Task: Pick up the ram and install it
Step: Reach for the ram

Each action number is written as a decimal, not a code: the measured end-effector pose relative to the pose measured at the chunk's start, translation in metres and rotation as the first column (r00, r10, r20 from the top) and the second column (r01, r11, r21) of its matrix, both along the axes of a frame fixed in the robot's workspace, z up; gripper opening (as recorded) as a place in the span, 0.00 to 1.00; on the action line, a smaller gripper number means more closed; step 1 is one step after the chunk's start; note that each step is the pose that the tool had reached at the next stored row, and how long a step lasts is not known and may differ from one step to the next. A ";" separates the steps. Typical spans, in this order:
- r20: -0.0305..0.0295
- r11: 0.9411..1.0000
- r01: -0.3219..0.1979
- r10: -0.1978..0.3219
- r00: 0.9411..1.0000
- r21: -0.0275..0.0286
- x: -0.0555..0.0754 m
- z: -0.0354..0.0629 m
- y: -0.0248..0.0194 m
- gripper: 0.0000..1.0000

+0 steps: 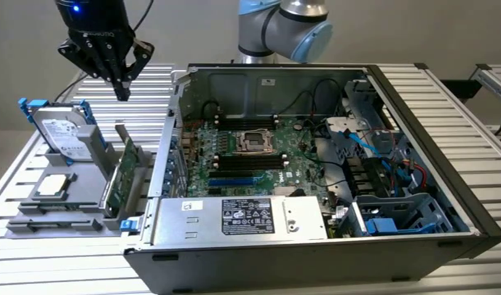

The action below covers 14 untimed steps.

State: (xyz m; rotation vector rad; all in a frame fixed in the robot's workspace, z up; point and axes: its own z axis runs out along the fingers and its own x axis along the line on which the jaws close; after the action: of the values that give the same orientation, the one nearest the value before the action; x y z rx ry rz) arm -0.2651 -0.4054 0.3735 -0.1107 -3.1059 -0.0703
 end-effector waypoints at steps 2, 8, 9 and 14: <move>0.000 1.000 0.000 0.000 1.000 0.000 -0.009 -0.0012 -0.0024 0.11; 0.000 1.000 0.000 0.000 1.000 0.000 -0.035 -0.0045 -0.0106 0.11; 0.000 1.000 0.000 0.000 1.000 0.000 -0.038 -0.0050 -0.0121 0.11; -0.004 1.000 0.000 0.000 1.000 0.000 -0.052 -0.0081 -0.0224 0.11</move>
State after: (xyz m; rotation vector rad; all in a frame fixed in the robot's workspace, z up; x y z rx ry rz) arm -0.3174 -0.4278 0.3654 -0.1108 -3.1023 -0.0701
